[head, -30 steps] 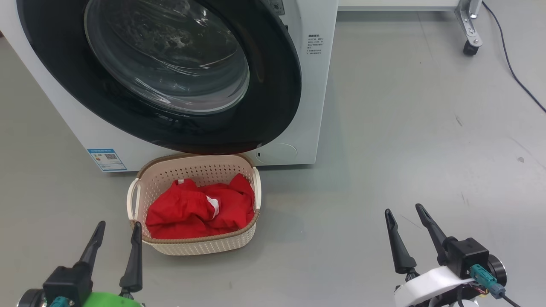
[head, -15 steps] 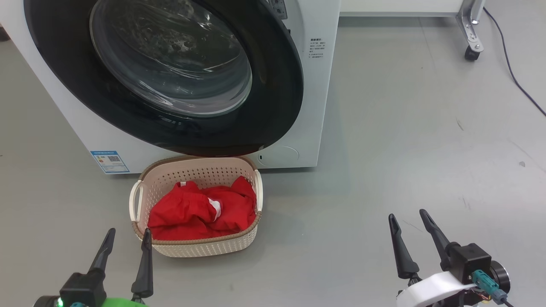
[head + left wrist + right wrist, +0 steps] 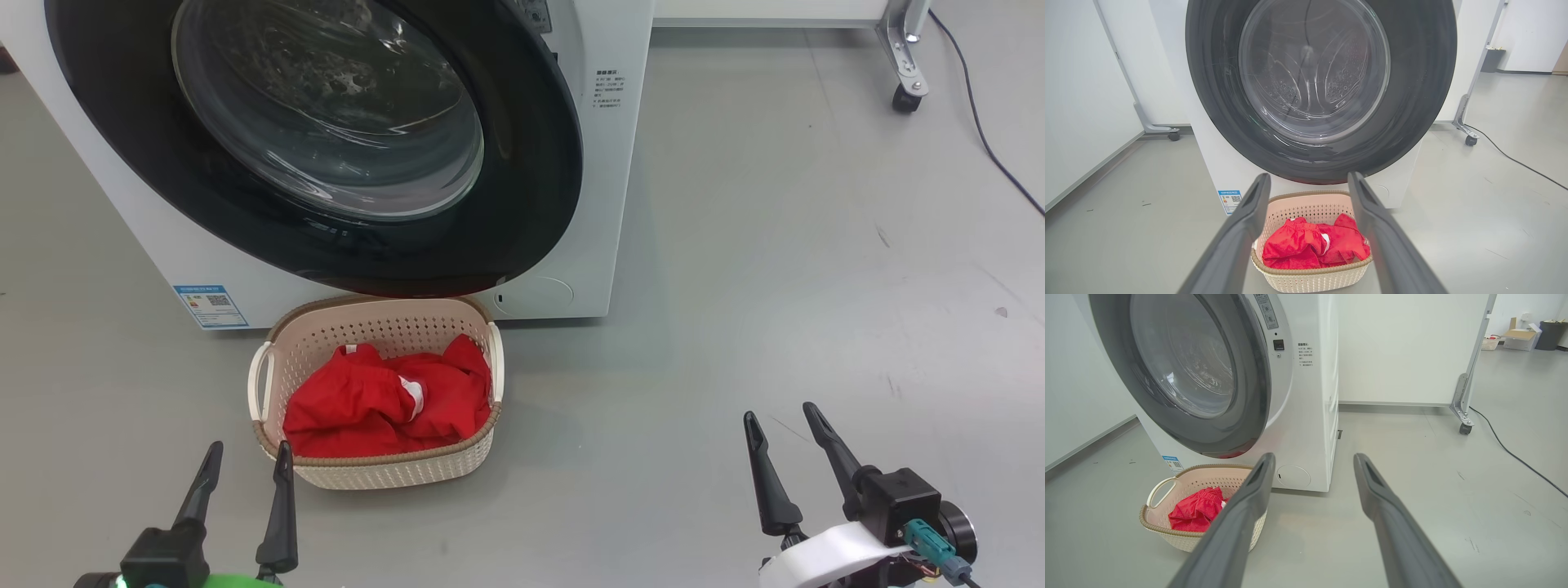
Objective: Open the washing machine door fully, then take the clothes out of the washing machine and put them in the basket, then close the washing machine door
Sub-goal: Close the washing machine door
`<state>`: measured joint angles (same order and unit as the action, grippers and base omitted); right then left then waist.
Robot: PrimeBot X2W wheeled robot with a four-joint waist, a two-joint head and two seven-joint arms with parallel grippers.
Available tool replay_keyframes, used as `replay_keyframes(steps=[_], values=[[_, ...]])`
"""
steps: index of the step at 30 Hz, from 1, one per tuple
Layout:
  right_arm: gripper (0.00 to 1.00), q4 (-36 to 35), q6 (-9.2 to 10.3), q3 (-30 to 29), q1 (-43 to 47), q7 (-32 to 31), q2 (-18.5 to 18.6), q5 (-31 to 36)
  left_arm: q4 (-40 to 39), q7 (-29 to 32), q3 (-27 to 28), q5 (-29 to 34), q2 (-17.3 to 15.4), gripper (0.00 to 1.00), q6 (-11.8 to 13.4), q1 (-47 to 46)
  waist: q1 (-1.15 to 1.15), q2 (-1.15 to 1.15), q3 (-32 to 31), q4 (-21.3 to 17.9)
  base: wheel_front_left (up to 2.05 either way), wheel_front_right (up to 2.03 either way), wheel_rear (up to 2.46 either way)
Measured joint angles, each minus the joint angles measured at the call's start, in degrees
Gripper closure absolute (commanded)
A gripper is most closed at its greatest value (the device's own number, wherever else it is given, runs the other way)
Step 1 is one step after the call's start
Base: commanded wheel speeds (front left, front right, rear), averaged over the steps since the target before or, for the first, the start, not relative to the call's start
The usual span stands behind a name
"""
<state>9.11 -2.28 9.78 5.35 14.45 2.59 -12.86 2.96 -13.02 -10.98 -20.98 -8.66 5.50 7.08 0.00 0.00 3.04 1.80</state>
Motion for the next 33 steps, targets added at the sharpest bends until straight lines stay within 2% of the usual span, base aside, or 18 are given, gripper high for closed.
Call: replay_keyframes(steps=[4, 5, 6, 23, 33], values=[[0.00, -0.07, 0.00, -0.01, 0.00, 0.00, -0.01, 0.00, 0.14, -0.15, 0.00, 0.66, 0.10, 0.00, 0.02, -0.01, 0.00, 0.00, -0.01, 0.04, 0.00, 0.00, 0.00], [0.53, -0.08, 0.00, -0.01, 0.00, 0.00, -0.01, 0.00, 0.19, -0.15, 0.00, 0.98, 0.11, 0.00, 0.03, -0.01, 0.00, 0.00, -0.01, 0.05, 0.00, 0.00, 0.00], [1.00, -0.09, 0.00, -0.01, 0.00, 0.00, -0.01, 0.00, 0.20, -0.15, 0.00, 1.09, 0.11, 0.00, 0.15, -0.01, 0.00, 0.00, -0.01, 0.05, 0.00, 0.00, 0.00], [1.00, 0.09, -0.27, -0.18, -0.20, 0.00, 1.09, 0.44, 0.18, -0.24, -0.34, 1.70, 0.64, 0.00, 0.26, -0.12, 0.00, 0.00, 0.59, 0.74, 0.00, 0.00, 0.00], [1.00, 0.62, -2.41, 0.90, -8.53, -0.37, 4.08, 2.23, -1.11, -0.68, -1.31, 2.40, 1.52, 0.00, 0.26, -2.69, 0.00, 0.00, 3.49, 2.49, 0.00, 0.00, 0.00]])
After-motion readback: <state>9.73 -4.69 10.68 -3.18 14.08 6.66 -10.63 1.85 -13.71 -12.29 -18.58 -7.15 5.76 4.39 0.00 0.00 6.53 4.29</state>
